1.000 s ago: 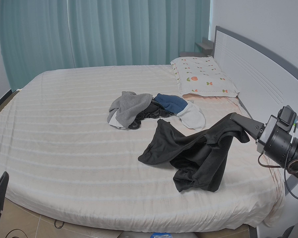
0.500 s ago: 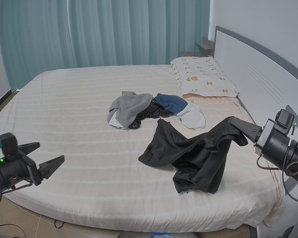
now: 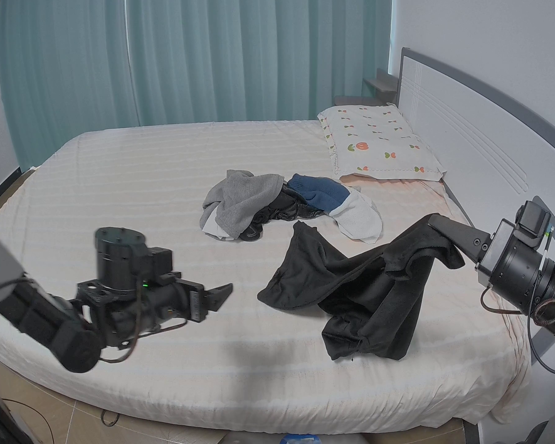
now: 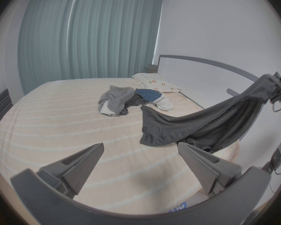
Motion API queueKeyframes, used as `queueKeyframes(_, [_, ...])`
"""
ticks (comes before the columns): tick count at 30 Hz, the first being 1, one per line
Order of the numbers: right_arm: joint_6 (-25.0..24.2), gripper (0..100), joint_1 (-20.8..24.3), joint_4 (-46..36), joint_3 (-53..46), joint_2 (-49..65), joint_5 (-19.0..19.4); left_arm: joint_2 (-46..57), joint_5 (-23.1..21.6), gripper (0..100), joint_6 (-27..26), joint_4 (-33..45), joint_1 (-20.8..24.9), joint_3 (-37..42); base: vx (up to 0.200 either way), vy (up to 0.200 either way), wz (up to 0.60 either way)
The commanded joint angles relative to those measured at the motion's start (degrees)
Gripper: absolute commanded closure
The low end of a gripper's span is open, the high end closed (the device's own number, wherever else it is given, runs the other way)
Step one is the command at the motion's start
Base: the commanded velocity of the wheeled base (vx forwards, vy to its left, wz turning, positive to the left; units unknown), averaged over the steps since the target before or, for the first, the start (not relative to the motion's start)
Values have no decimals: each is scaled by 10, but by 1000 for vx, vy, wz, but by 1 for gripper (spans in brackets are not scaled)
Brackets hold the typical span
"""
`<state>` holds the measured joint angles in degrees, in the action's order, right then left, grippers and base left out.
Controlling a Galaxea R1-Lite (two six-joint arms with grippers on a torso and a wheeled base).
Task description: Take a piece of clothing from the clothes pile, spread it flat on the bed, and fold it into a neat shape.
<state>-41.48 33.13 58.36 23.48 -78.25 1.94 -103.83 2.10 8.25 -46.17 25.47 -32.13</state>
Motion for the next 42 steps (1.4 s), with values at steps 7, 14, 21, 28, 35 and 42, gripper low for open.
queueKeyframes(7, [2,100,-8,2,4,17,0,-350,106,0,60,-102,125,-217,0,0,0])
queueKeyframes(14, [2,100,-7,2,8,7,-1,-392,109,0,60,-105,118,-276,0,0,0])
queueKeyframes(21, [1,100,-7,3,17,13,-5,-449,104,0,59,-92,109,-353,0,0,0])
queueKeyframes(28, [1,100,-8,3,17,8,-5,-493,104,0,61,-87,105,-427,0,0,0])
queueKeyframes(35, [0,100,-11,3,17,8,-4,-513,105,100,76,-79,95,-477,0,0,0])
queueKeyframes(42, [-7,100,-35,3,16,-2,3,-508,118,100,123,-74,92,-488,0,0,0])
